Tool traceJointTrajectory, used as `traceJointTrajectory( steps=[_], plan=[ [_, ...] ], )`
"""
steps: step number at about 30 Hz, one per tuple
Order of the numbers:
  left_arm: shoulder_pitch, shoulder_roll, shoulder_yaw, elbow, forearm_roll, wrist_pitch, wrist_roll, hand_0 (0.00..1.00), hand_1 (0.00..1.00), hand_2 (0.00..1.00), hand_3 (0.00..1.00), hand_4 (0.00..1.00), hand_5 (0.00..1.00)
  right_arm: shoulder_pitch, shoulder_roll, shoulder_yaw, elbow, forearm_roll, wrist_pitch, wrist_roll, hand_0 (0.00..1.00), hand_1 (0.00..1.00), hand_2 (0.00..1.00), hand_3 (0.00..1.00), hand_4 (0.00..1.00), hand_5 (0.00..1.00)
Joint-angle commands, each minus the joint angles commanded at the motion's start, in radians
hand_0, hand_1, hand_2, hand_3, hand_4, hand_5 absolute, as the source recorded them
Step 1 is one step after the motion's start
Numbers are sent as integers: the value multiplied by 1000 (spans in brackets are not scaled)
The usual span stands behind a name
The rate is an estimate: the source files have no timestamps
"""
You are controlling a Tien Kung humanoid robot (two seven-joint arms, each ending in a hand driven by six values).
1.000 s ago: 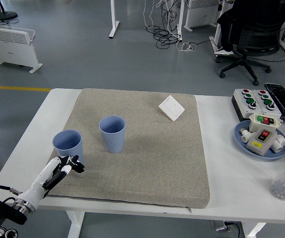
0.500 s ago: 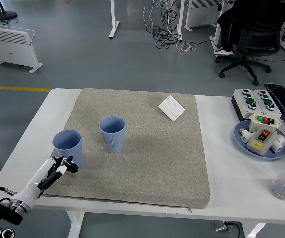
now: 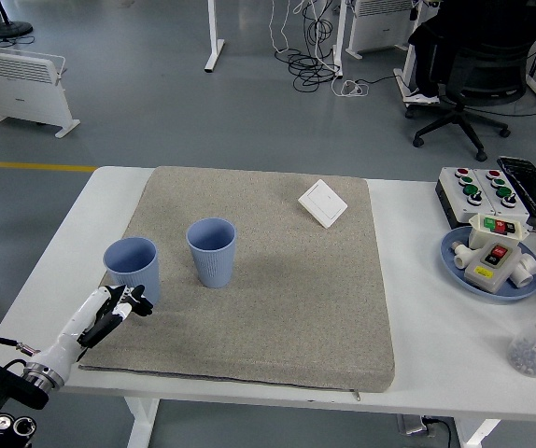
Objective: Push cup pick cup insert cup
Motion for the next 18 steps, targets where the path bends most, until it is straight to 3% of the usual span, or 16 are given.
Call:
traceJointTrajectory(
  steps=[7,18],
  plan=[
    [-41,5,32,42,-7,3,-10,667,524,490,458,628,998,-2,3,-7,0,-4,0,1,691,598,624,545,106,447],
    [-106,-8,57,134,21,15,-15,671,523,487,457,610,998,-16,4,-21,0,2,-1,-1,691,598,622,545,106,451]
  ],
)
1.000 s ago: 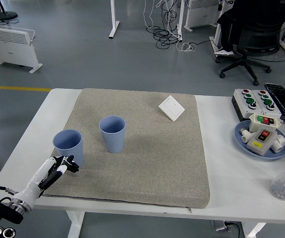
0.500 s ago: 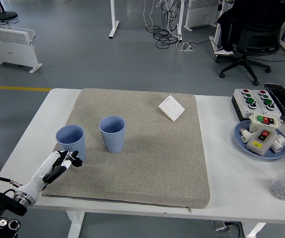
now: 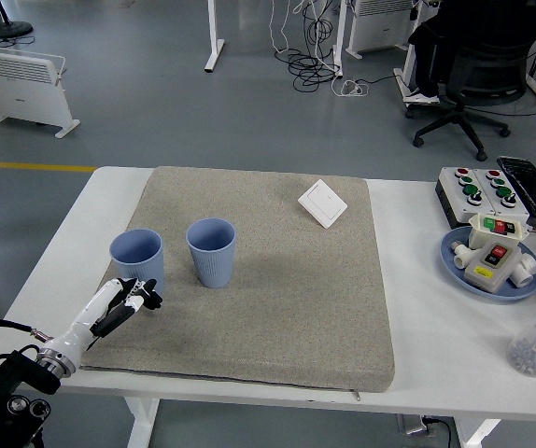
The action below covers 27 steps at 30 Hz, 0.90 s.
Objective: Push cup pick cup insert cup
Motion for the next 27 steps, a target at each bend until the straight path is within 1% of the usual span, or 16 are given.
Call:
traceJointTrajectory(
  steps=[6,15,22,27],
  plan=[
    [-29,-6,13,32,6,19,-24,667,520,485,455,603,998,-5,-1,-9,0,6,0,1,692,598,621,545,105,448],
    [-73,-18,42,77,-11,25,-35,667,520,484,454,602,998,-6,-1,-15,0,10,1,1,691,598,621,545,105,448],
    [-127,-39,61,134,-9,43,-58,676,520,485,451,592,998,-3,0,-18,0,15,2,1,691,598,620,545,103,449],
    [-164,-47,66,180,-9,45,-62,687,521,484,451,584,998,0,-1,-21,0,19,3,1,691,598,619,545,102,447]
  ],
)
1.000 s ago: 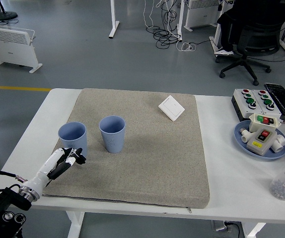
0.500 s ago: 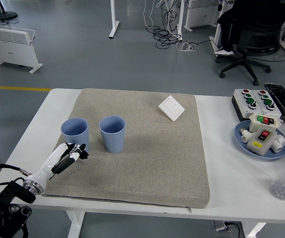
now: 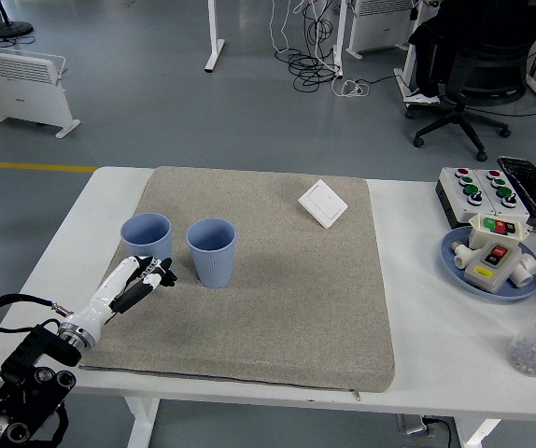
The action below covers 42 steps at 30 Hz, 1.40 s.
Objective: Push cup pick cup insert cup
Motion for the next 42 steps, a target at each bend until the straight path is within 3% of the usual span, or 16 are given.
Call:
traceJointTrajectory(
  steps=[19,26,31,32,35,37,38,42],
  plan=[
    [-107,-36,8,130,-6,-7,-17,691,518,480,448,563,998,8,-1,-6,0,0,2,1,691,598,619,544,100,445],
    [-117,-37,11,131,-7,-6,-11,694,517,479,448,559,998,13,-2,-9,0,-4,3,1,691,598,619,544,100,445],
    [-100,-22,-11,83,0,-15,-1,694,517,479,448,559,998,15,-3,-8,0,-1,4,4,691,598,619,544,100,445],
    [-96,-19,-16,75,2,-15,-1,608,506,473,448,560,998,15,-3,-8,0,-1,4,4,691,597,619,544,100,445],
    [-71,-7,-40,14,18,-12,7,608,506,473,448,560,998,15,-4,-6,0,-1,3,5,691,597,619,544,100,445],
    [-55,6,-49,-31,29,-12,15,608,506,473,448,560,998,15,-4,-5,0,0,3,5,691,597,619,544,100,445],
    [-43,16,-56,-61,36,-12,20,523,481,461,448,565,998,14,-4,-4,0,0,3,5,691,598,619,543,100,445],
    [-11,55,-77,-197,36,-19,44,523,481,461,448,565,998,12,-6,-3,0,2,3,5,691,598,619,543,100,445]
  ],
)
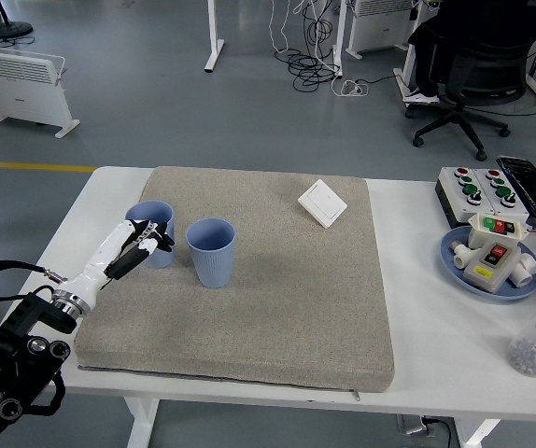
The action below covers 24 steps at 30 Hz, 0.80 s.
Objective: Push cup pick cup insert cup
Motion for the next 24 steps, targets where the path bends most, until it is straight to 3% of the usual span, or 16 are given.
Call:
traceJointTrajectory(
  steps=[1,2,7,8,11,13,14,16,19,20,24],
  plan=[
    [2,4,-2,-25,0,-1,2,523,481,461,448,565,998,0,0,0,0,0,0,0,691,598,619,543,100,445],
    [1,18,-5,-61,-1,-4,7,427,419,419,446,579,998,-1,-1,0,0,1,0,-1,691,598,619,544,101,445],
    [-41,61,-8,-217,-15,-11,24,427,419,419,446,579,998,-7,-5,1,0,-1,0,-4,691,598,619,544,101,445],
    [-49,64,-6,-232,-15,-13,27,397,415,421,450,695,998,-7,-5,1,0,-1,0,-4,692,598,619,545,102,444],
    [-113,83,28,-262,8,-38,70,397,415,421,450,695,998,-12,-7,-2,0,1,-1,-7,692,598,619,545,102,444],
    [-158,90,59,-254,44,-74,113,397,415,421,450,695,998,-14,-9,-4,0,2,-1,-9,692,598,619,545,102,444],
    [-186,92,78,-249,80,-106,152,657,639,613,619,839,903,-15,-9,-4,0,2,-2,-9,691,598,619,545,103,444],
    [-240,92,123,-225,158,-167,219,657,639,613,619,839,903,-17,-10,-9,0,5,-2,-11,691,598,619,545,103,444],
    [-320,80,210,-166,277,-246,279,657,639,613,619,839,903,-20,-13,-19,0,8,-1,-14,691,598,619,545,103,444],
    [-342,75,239,-149,316,-263,284,942,921,998,931,976,752,-20,-14,-24,0,8,-1,-14,694,598,619,545,104,444],
    [-404,53,326,-96,485,-286,286,942,921,998,931,976,752,-19,-17,-35,0,14,-2,-14,694,598,619,545,104,444]
  ],
)
